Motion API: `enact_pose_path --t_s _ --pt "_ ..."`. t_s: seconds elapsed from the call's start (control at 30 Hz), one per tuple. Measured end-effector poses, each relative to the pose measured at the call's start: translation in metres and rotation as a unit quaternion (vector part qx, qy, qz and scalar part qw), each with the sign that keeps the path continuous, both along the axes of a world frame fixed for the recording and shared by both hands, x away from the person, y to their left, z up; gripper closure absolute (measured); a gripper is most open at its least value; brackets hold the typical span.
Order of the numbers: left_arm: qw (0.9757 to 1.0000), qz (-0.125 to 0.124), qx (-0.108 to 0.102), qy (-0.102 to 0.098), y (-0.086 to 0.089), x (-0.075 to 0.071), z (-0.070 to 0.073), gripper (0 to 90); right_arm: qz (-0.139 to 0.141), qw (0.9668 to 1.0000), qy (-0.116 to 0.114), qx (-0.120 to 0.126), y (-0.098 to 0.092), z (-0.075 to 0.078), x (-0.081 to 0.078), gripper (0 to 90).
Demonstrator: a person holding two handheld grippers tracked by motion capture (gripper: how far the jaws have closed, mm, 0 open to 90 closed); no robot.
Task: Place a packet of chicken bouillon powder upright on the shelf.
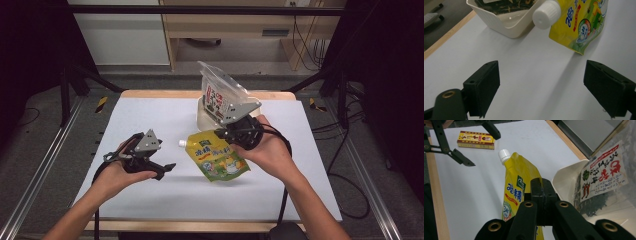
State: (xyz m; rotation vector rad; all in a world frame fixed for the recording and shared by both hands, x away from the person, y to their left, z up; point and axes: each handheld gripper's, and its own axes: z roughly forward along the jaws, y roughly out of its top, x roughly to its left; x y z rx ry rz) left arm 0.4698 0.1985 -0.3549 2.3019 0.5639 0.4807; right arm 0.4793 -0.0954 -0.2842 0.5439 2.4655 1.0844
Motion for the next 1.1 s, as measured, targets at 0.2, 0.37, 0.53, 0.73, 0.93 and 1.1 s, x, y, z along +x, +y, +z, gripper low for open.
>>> enact_pose_path --t_s 0.2,0.37,0.53,0.73,0.93,1.1 --pt "0.9999 -0.011 -0.002 0.009 -0.002 0.006 0.004 16.1 0.02 0.9997 -0.006 -0.009 0.008 0.002 -0.003 90.0" --pt "0.9995 -0.027 -0.008 0.017 -0.007 0.009 0.007 18.5 0.031 0.9995 -0.006 -0.011 0.013 0.002 -0.003 90.0" --pt "0.9985 -0.048 -0.007 0.026 -0.018 0.011 0.01 22.6 0.036 0.9993 -0.006 -0.012 0.018 0.003 -0.003 90.0" --pt "0.9984 -0.047 -0.003 0.031 -0.025 0.023 0.013 36.1 0.044 0.999 -0.006 -0.008 0.02 0.003 -0.005 90.0" --pt "0.998 -0.049 -0.008 0.038 -0.025 0.032 0.015 41.2 0.051 0.9987 -0.004 -0.004 0.02 0.003 -0.006 90.0" --pt "0.9969 -0.059 -0.005 0.051 -0.026 0.037 0.012 47.5 0.056 0.9984 -0.004 -0.002 0.021 0.003 -0.005 90.0"
